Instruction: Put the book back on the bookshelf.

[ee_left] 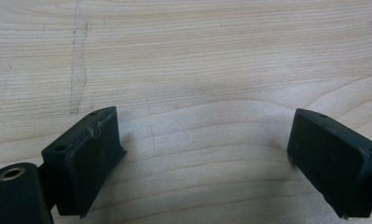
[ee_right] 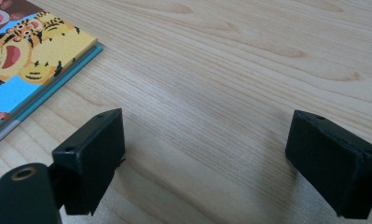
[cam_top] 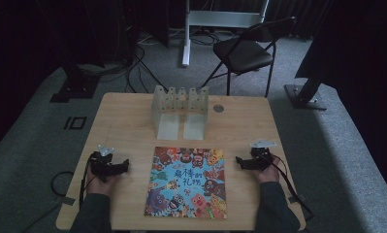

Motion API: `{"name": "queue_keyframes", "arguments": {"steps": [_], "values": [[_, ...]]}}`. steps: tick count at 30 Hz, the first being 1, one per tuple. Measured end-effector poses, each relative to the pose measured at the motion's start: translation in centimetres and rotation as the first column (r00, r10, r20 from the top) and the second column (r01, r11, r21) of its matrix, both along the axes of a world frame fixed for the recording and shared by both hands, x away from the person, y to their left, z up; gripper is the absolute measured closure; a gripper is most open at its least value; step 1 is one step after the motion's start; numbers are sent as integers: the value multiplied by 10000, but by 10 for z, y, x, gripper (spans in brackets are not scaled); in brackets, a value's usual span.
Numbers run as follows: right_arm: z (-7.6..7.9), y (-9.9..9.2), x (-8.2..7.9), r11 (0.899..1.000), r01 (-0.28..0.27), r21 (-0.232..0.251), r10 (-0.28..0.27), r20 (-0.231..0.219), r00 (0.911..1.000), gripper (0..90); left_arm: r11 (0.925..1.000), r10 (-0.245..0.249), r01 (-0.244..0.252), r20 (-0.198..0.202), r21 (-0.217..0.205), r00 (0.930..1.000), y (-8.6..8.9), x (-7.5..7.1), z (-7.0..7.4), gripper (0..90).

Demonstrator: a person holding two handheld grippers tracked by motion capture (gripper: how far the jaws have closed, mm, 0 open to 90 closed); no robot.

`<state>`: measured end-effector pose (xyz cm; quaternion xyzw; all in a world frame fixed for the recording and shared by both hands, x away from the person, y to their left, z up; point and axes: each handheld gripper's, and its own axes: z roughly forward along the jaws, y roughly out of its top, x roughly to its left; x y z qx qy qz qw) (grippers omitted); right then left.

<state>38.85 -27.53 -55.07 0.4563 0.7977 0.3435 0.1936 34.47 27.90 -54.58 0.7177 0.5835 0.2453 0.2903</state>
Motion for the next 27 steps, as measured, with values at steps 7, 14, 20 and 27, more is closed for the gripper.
{"name": "queue_keyframes", "arguments": {"steps": [7, 14, 20, 27], "values": [[0, 1, 0, 10000, 84, -6, -84, -3, 10000, 117, 10000, -61, 61, 45, -7, 10000, 0, -1, 0, 106], [0, 1, 1, 9999, 115, 5, -115, -17, 9999, 116, 9999, -162, 163, 102, -7, 9998, -1, -2, 0, 145], [0, 4, 2, 10000, 25, -13, -25, 9, 10000, 117, 10000, -69, 70, 105, -34, 9999, -2, -1, 0, 145], [0, 5, 2, 9999, 142, -1, -142, 9, 9999, 116, 10000, 91, -91, 102, -7, 9999, -2, 0, 0, 146]]}}
